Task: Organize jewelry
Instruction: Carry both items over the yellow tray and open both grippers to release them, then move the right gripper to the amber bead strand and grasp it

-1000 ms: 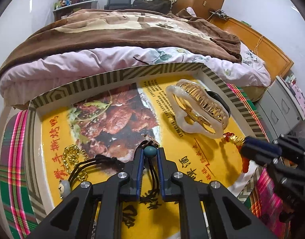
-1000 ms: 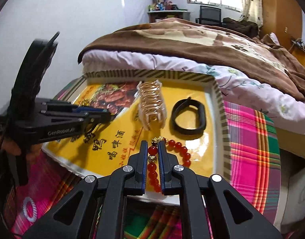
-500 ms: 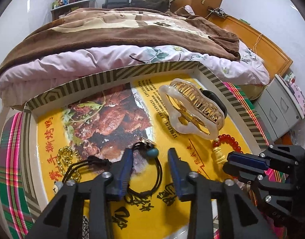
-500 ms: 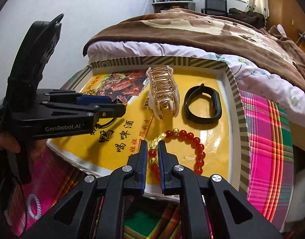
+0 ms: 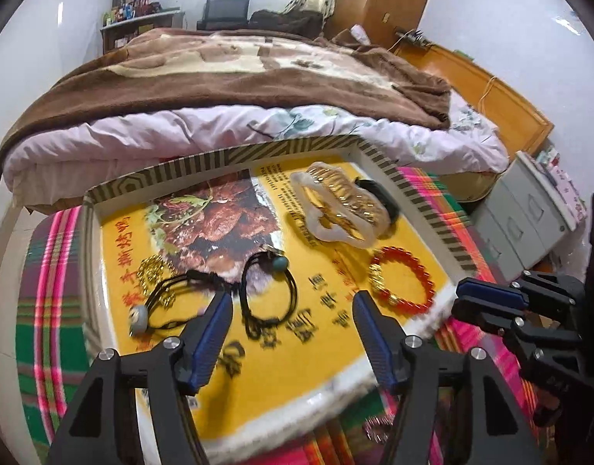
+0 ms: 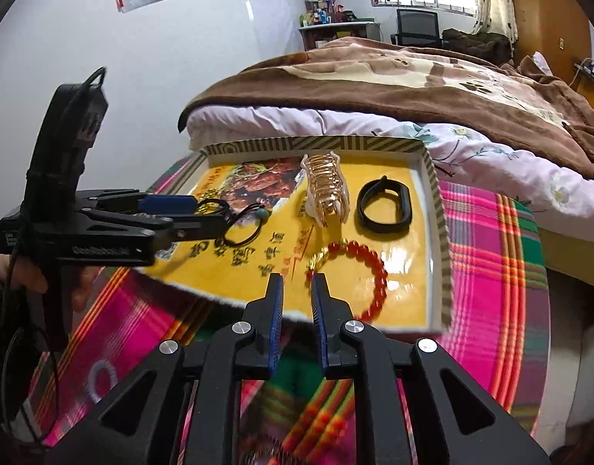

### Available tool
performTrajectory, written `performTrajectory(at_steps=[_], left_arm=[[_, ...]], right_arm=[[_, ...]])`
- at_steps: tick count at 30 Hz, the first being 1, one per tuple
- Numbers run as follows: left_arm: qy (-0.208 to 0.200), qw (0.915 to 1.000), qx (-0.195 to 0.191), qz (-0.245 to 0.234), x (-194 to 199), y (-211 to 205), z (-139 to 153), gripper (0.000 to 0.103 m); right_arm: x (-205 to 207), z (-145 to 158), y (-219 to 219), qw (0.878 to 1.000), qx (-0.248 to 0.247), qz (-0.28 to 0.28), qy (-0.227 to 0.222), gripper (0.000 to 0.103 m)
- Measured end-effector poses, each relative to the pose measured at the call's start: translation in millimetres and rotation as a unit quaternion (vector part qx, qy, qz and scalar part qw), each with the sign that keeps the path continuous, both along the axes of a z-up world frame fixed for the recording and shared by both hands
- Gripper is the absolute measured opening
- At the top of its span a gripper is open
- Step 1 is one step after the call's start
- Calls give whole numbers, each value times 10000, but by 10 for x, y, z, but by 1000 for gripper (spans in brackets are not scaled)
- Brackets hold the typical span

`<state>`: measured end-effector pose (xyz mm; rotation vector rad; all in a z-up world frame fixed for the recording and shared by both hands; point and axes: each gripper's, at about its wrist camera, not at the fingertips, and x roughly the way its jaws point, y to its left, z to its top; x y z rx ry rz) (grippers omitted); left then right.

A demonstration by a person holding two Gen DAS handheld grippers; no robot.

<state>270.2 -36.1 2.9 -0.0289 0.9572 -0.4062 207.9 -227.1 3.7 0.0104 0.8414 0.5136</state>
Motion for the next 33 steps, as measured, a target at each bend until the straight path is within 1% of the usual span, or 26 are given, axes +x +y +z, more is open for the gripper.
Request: performTrajectory(at_steps=[4, 6, 8, 10, 12, 14, 15, 20, 25, 28, 29, 31, 33], left_arm=[[-103, 9999, -89, 57, -263, 113, 105, 65], [-171, 9997, -129, 108, -429, 186, 158, 66], [-239, 9995, -140, 154, -597, 259, 193, 71], [-267, 9992, -192, 209, -726, 335, 210, 71], [-276, 9988, -282, 300, -882, 427, 215, 71], [-268, 9985, -307, 353, -1005, 492, 196, 73], [-251, 9985, -294, 398, -1071, 526, 179, 73], [-143, 9981, -256, 534, -1347, 662, 76, 73], [10, 9968, -361, 713, -1555, 779, -34, 73], [36, 9962, -372, 784, -1641, 835, -57, 73], [50, 9960, -372, 808, -1657, 851, -61, 73], [66, 9953, -376, 887, -1688, 884, -70, 73], [78, 9948, -418, 927, -1705, 911, -77, 73]], right_arm=[[-199, 8, -146, 9999, 59, -98, 10, 24], [-309, -22, -229, 9998, 83, -150, 52, 25], [-425, -70, -314, 9997, 99, -209, 102, 26], [-511, -125, -381, 9995, 94, -244, 155, 27], [-607, -208, -455, 9992, 82, -307, 246, 31], [-674, -288, -514, 9988, 70, -327, 363, 38], [-706, -322, -529, 9987, 11, -319, 403, 39], [-849, -444, -487, 9983, -377, -95, 444, 40], [-910, -526, -354, 9959, -774, 191, 429, 42], [-918, -543, -342, 9955, -827, 211, 411, 43], [-918, -548, -328, 9955, -828, 232, 406, 46], [-915, -548, -296, 9951, -901, 231, 343, 46], [-897, -536, -303, 9958, -833, 150, 353, 46]])
